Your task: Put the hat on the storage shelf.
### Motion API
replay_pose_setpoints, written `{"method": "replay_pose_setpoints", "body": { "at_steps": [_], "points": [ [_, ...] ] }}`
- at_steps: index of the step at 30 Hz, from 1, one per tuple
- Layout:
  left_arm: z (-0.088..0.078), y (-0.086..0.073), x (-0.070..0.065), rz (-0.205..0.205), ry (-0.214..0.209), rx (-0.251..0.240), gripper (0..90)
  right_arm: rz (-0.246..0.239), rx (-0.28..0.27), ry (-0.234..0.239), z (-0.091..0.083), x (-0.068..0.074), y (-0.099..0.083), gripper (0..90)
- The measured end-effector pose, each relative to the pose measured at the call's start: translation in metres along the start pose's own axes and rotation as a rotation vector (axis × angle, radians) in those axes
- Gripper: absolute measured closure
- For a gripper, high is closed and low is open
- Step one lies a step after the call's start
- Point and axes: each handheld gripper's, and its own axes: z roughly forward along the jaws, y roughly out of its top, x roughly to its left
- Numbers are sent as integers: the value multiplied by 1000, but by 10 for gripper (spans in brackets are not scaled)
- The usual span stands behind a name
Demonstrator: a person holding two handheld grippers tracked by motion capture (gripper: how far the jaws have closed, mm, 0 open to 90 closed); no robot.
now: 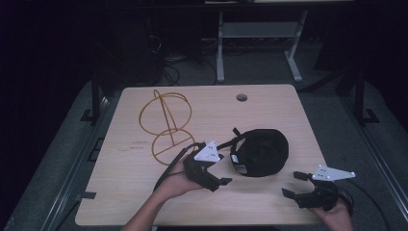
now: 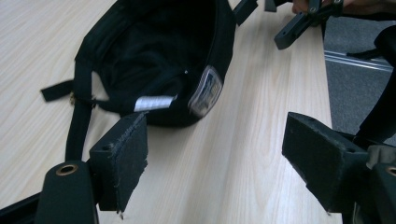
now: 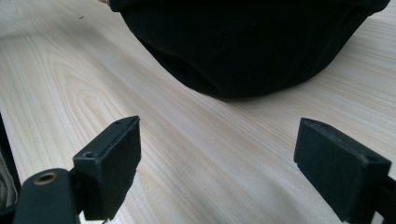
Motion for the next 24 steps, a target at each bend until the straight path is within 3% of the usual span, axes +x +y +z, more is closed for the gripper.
{"method": "replay_pose_setpoints", "body": {
  "at_steps": [9,18,24],
  "points": [
    [18,18,5,28,-26,22,233,7,-8,4,-2,-2,-1,143],
    [39,33,5,84,-60,65,278,9,-6,8,-2,-3,-2,145],
    [55,38,7,112,-82,116,321,8,-6,9,-3,-3,-2,145]
  ]
}}
